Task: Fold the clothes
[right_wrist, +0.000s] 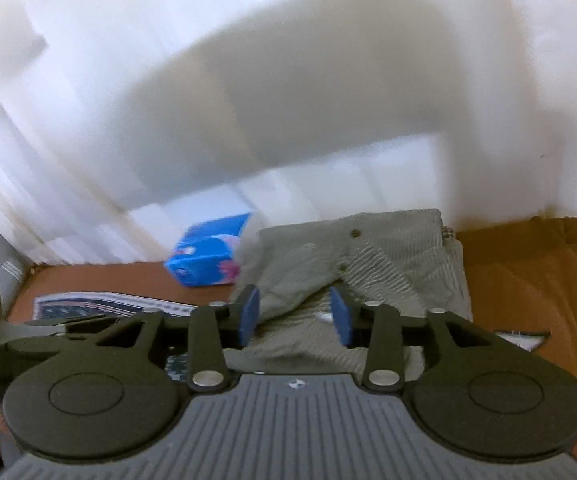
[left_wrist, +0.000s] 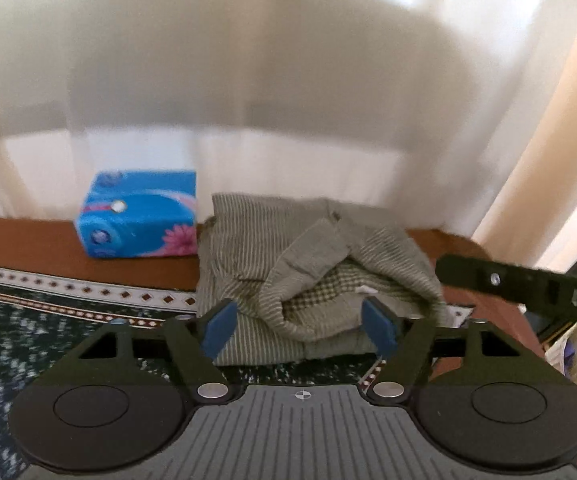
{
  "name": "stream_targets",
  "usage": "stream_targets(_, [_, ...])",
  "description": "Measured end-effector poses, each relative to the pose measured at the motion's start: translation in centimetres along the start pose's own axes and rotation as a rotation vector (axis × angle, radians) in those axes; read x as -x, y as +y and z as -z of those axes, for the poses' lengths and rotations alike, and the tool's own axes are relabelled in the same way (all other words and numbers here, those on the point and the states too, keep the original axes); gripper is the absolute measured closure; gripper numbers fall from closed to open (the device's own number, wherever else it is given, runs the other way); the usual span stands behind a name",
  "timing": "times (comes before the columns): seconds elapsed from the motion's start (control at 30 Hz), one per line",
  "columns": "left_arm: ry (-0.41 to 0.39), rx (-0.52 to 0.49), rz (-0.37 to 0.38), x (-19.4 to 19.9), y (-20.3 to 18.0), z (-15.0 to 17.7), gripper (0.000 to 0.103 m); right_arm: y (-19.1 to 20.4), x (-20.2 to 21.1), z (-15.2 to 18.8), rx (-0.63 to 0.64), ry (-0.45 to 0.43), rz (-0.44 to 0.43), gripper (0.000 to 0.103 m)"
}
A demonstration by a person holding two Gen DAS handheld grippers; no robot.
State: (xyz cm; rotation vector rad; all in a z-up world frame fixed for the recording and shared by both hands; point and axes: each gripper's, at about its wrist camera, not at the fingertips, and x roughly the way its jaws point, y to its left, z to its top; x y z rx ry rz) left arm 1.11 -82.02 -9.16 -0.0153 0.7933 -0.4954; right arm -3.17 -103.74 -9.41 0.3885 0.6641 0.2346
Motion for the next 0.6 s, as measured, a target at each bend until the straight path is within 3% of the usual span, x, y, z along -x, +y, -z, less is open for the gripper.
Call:
stream_targets(0.03, [-0.014,-0.007,-0.004,1.0,-0.2,0.0,0.012,0.6,0.9,0.1,0.004,-0.008,0.006,0.044])
stream_targets(0.13, [-0.044,-0.026,-0.018,3.6,-0.8,0.2,0.000,2.3,3.3,0.2,0.025,-0.020,0.039,0.015])
stream_targets(0.17, [-0.049,-0.032,-0.019,4.2,-1.0,0.2,0.000,2.8,4.0,0.2,0.040,-0.029,0.051,0.003])
stream_targets(0.2, [-0.045,-0.037,-0.020,4.6,-1.1,0.3,0.000,3.2,4.7,0.3,0.060,-0.042,0.058,0.000])
stream_targets(0.6, [-0.033,-0.054,-0.086,6.9,-1.9,2.1,0.000,6.4,7.7,2.1,0.177,0.053,0.167,0.000])
